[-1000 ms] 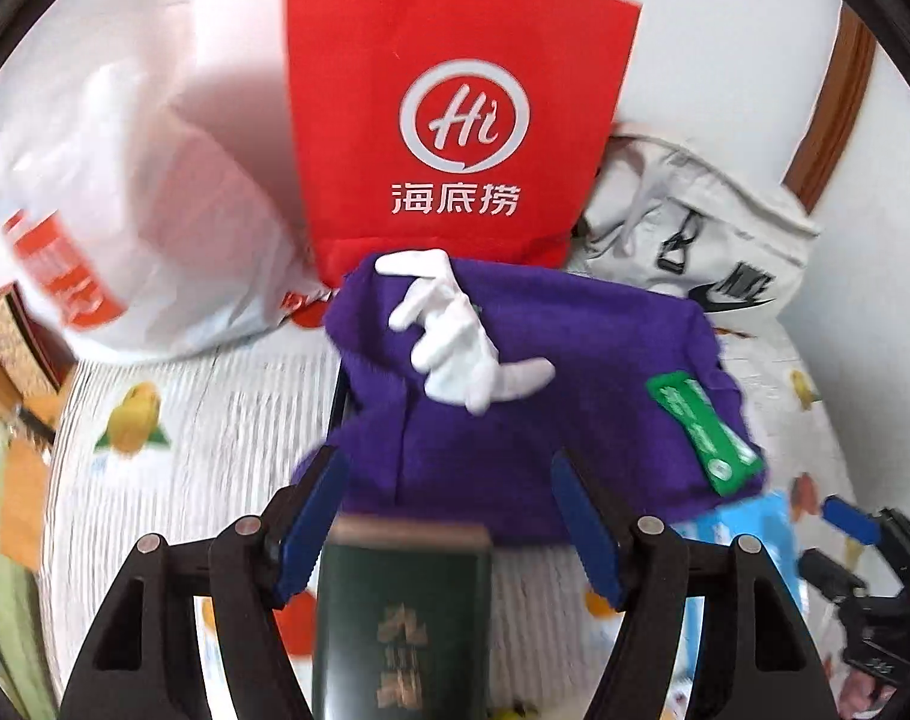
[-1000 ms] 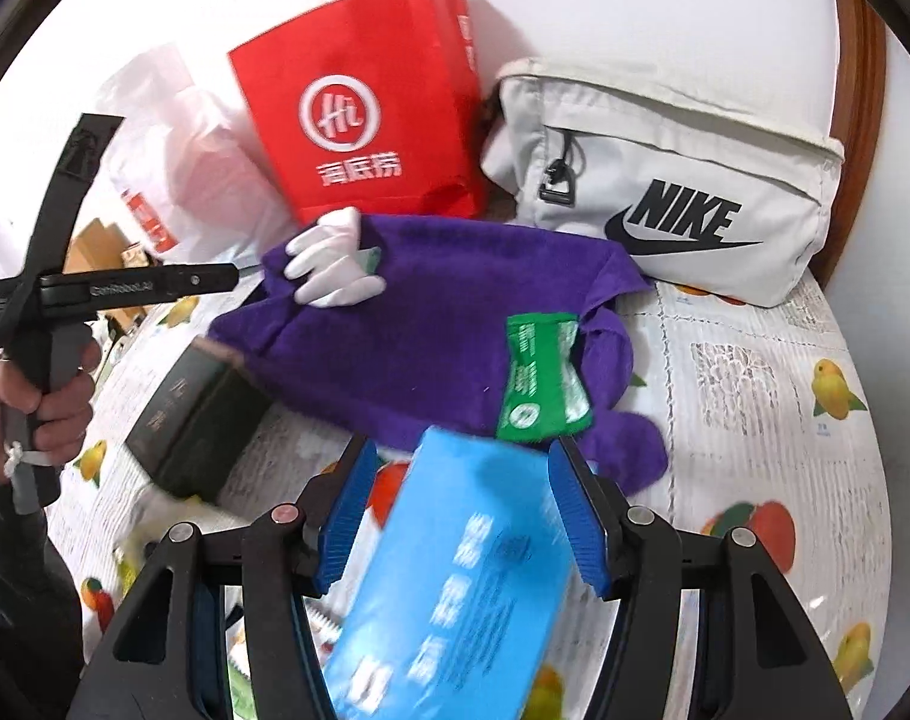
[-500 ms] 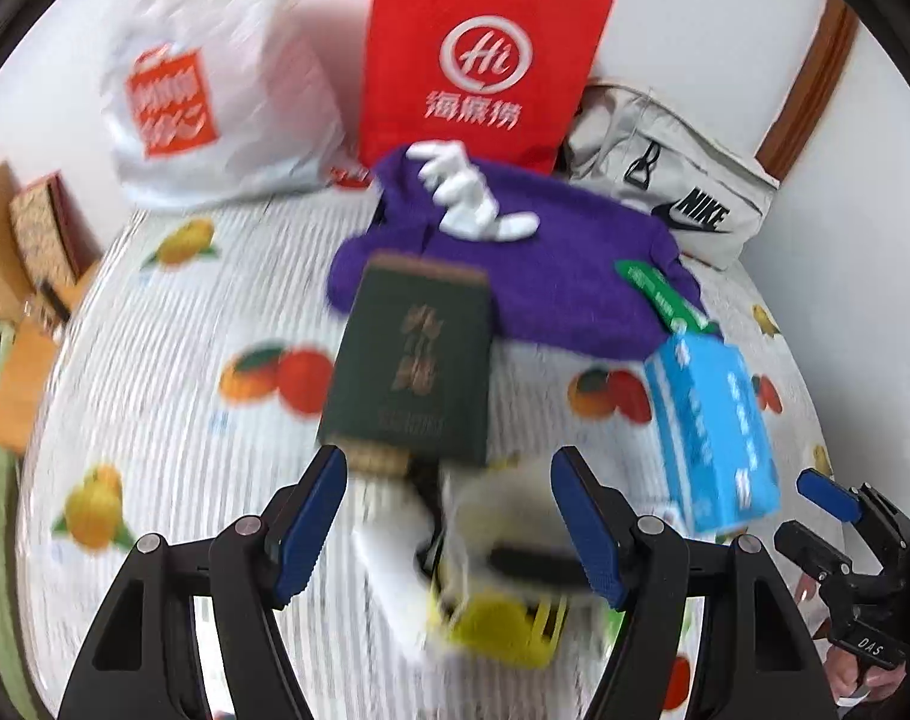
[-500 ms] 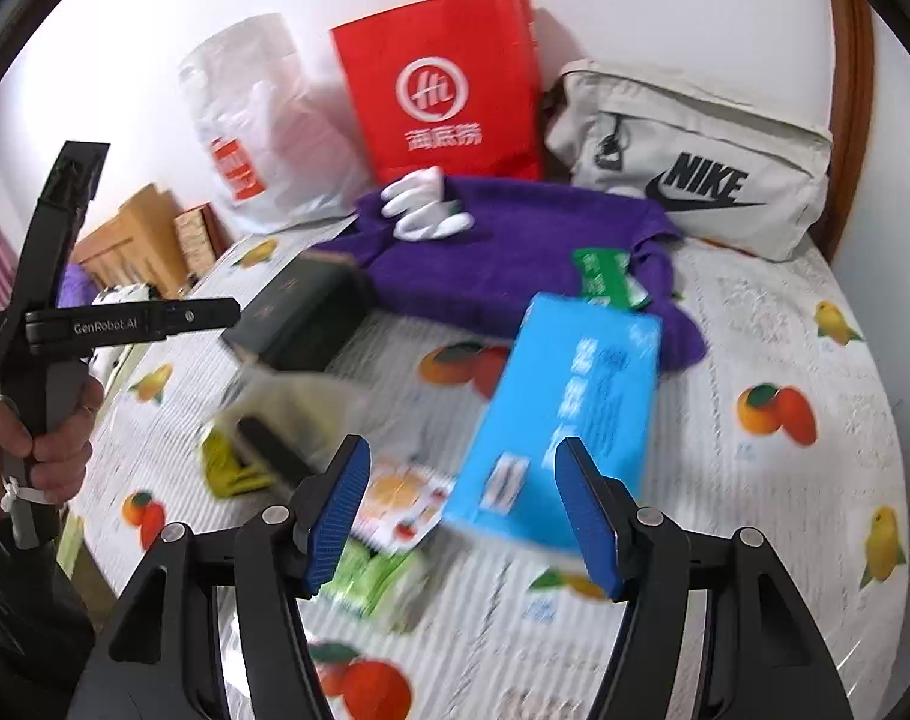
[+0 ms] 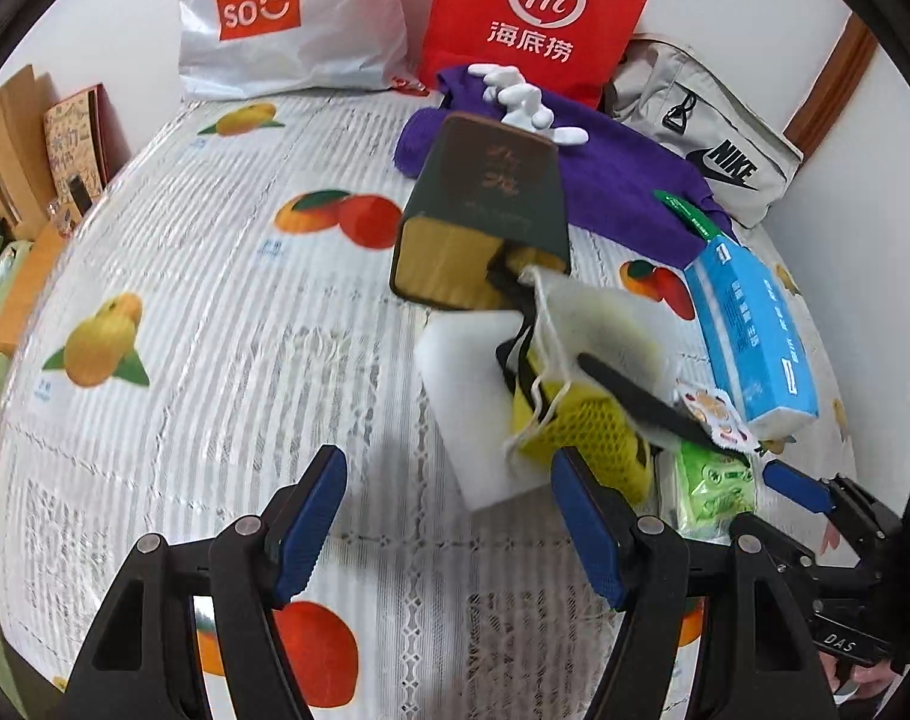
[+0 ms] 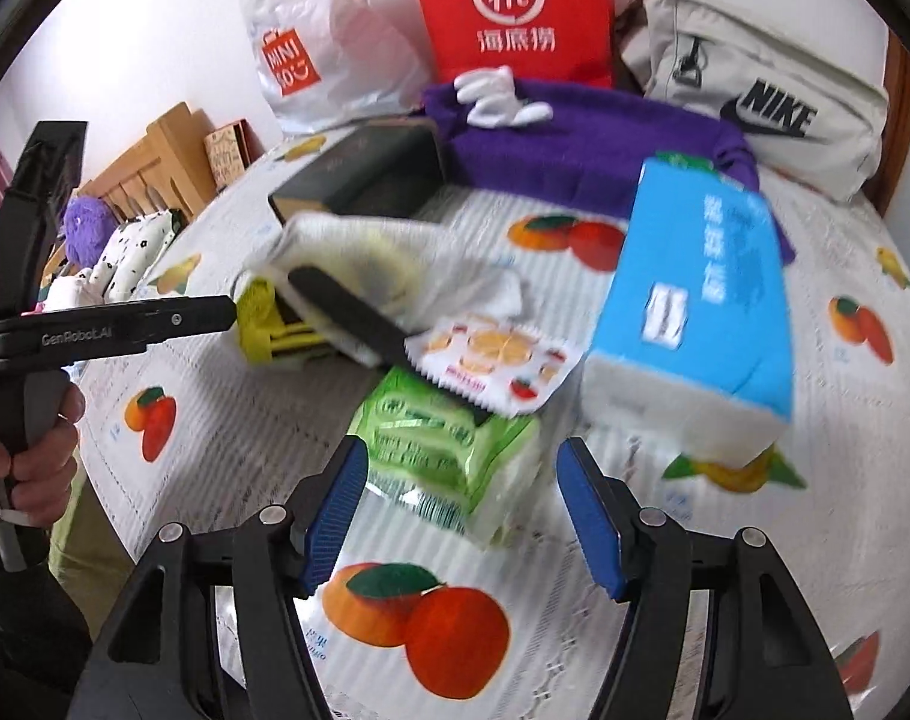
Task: Organize soft objects
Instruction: 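Grasp the yellow mesh bag with the left tool while the right tool grasps the light green wipe pack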
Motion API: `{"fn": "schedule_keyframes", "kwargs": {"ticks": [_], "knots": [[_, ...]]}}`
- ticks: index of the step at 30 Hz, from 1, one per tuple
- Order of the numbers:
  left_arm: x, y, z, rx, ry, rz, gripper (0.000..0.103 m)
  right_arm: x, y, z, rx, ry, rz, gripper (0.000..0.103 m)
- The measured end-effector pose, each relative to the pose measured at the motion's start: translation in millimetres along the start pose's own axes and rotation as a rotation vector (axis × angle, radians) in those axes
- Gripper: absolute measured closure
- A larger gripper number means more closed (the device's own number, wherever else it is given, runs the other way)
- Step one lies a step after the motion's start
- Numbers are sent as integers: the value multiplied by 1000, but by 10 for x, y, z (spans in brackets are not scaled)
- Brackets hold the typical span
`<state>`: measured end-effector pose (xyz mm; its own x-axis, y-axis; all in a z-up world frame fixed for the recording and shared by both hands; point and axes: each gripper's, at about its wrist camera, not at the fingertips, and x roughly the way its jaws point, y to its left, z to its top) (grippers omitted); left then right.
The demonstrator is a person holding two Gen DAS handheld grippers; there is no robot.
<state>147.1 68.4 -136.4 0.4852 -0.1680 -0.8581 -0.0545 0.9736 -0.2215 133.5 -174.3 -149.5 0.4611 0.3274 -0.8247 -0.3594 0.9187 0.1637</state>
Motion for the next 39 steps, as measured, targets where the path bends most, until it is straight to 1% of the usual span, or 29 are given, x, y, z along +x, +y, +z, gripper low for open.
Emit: {"fn": "schedule_keyframes", "kwargs": {"ticks": [2,4,6,7,8,12,14,16,21,24,26,28,29,31,34,35,36,37,38,39], "knots": [[28,34,-33,-12,4,-14,34,58,9,-35,33,3,12,28],[54,69,-58,-27,10,-22,34,112,48,-52,59,6,14,25],[70,96,-75,-33,16,-35,34,160,117,-53,61,1,12,24],[72,109,-85,-36,16,-38,34,184,141,-49,60,-2,2,20],[74,113,-91,-37,17,-38,34,221,182,-43,59,-12,-30,16],[46,111,-106,-29,10,-46,34,345,236,-24,62,-20,-105,16],[24,90,-95,-21,2,-62,34,357,230,-30,63,-31,-122,18],[0,50,-77,-8,-10,-78,34,319,214,-46,63,-42,-104,22],[-15,-134,6,42,-35,-137,34,184,165,-157,48,-6,-57,23],[25,-252,52,72,-37,-154,34,92,150,-263,40,13,-22,23],[22,-314,72,79,-44,-168,34,38,142,-332,26,19,-25,23],[31,-386,88,84,-51,-199,34,-26,123,-403,13,15,-35,23],[55,-420,92,95,-47,-201,34,-50,102,-427,12,12,-35,24],[112,-485,95,114,-46,-167,34,-78,53,-458,17,7,-34,25],[155,-508,64,145,-56,-124,38,-111,-36,-476,33,-2,-50,25],[143,-515,51,164,-64,-102,47,-126,-69,-478,38,-7,-55,25],[129,-530,34,193,-67,-75,52,-137,-97,-479,43,-11,-57,25],[119,-532,28,207,-66,-68,54,-152,-131,-476,49,-16,-60,26],[85,-522,18,215,-70,-65,65,-164,-160,-474,55,-20,-64,26],[51,-506,17,213,-75,-68,65,-173,-183,-467,60,-23,-67,26]]}}
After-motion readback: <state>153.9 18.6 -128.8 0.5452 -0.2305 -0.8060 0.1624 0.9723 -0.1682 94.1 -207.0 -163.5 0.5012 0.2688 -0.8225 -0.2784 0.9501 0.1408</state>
